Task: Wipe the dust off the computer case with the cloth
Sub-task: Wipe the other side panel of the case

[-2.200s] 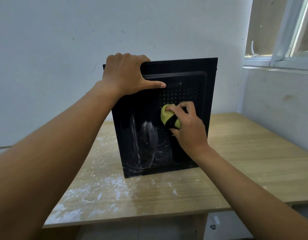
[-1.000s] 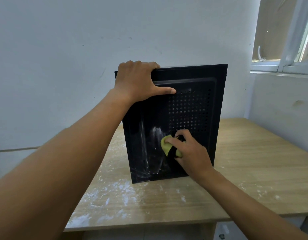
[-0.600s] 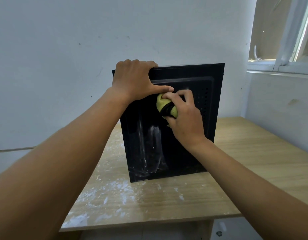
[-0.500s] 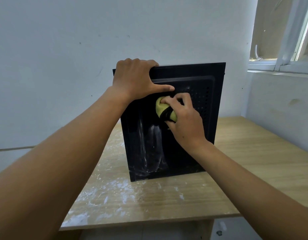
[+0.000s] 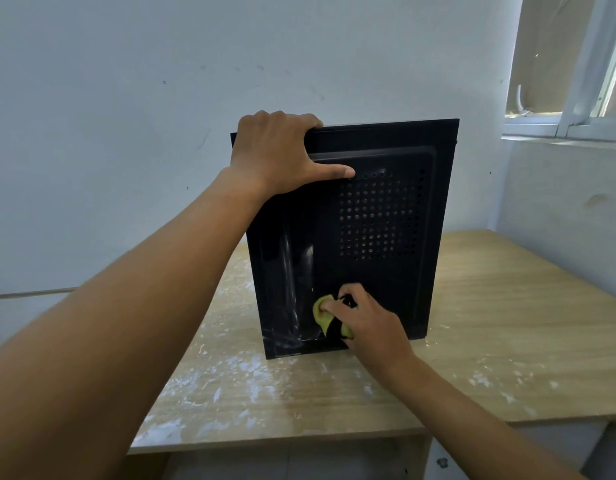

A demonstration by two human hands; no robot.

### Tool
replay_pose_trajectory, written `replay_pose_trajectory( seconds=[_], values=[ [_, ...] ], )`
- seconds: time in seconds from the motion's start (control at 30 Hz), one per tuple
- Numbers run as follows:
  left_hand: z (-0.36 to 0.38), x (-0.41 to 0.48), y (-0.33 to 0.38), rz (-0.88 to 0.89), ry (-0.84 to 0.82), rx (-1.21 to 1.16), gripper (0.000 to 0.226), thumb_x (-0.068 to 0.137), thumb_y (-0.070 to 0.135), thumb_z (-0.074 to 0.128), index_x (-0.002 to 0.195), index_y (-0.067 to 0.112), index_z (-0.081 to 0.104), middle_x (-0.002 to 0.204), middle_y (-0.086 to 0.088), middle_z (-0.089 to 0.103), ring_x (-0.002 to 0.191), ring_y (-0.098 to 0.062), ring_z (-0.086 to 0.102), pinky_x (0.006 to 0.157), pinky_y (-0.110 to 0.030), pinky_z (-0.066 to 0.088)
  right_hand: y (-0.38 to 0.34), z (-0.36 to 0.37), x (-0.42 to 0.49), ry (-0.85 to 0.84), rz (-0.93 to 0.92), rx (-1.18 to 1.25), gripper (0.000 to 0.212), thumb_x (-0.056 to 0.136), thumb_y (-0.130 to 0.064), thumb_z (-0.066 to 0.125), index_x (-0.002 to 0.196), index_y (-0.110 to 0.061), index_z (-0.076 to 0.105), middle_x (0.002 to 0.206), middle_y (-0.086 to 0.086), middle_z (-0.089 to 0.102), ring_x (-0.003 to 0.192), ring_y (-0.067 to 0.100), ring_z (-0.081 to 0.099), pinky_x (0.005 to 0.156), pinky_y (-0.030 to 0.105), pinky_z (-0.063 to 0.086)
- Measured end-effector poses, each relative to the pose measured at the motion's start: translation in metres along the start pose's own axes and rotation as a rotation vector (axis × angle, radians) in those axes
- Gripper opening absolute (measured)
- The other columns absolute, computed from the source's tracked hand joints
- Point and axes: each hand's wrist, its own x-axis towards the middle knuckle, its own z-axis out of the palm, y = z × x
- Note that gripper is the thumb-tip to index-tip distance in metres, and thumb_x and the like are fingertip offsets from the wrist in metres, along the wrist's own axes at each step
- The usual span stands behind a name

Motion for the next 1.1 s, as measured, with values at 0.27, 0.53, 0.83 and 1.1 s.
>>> replay_pose_trajectory(
  seconds=[0.27,0.53,0.83,1.1],
  values=[
    [0.000,0.000,0.001,-0.004,-0.008,0.009,0.090,0.063,0.091,0.051,0.130,0.032,0.058,0.110,0.002,0.070,0.104,-0.027,0.062,0.079,-0.031,0.030,0.014,0.021,-0.031,-0.208,-0.113,-0.130,0.066,0.043,-0.003,0.090,0.098,-0.030,0.066,0.107,0.001,0.053,0.071,0.012,0.058,0.038,0.016,0.040],
    [0.000,0.001,-0.001,0.009,-0.018,0.012,0.091,0.062,0.092,0.049,0.130,0.032,0.058,0.108,0.003,0.070,0.102,-0.025,0.063,0.078,-0.031,0.032,0.011,0.015,-0.025,-0.134,-0.068,-0.069,0.066,0.050,-0.009,0.091,0.105,-0.029,0.061,0.109,0.003,0.052,0.077,0.016,0.061,0.038,0.019,0.046],
    [-0.012,0.001,-0.021,0.056,-0.106,0.009,0.092,0.057,0.094,0.044,0.127,0.037,0.059,0.105,0.005,0.070,0.097,-0.025,0.063,0.077,-0.031,0.035,-0.007,-0.041,0.040,0.124,-0.025,0.050,0.056,0.060,-0.017,0.088,0.110,-0.024,0.065,0.110,0.003,0.053,0.078,0.015,0.060,0.048,0.023,0.051],
    [-0.011,-0.007,-0.037,0.007,-0.054,-0.044,0.094,0.053,0.098,0.045,0.122,0.038,0.063,0.103,0.005,0.071,0.096,-0.025,0.063,0.074,-0.031,0.035,-0.030,-0.077,0.094,0.298,-0.045,0.073,0.056,0.068,-0.012,0.083,0.119,-0.019,0.061,0.116,0.009,0.051,0.080,0.024,0.061,0.052,0.034,0.053]
  ],
)
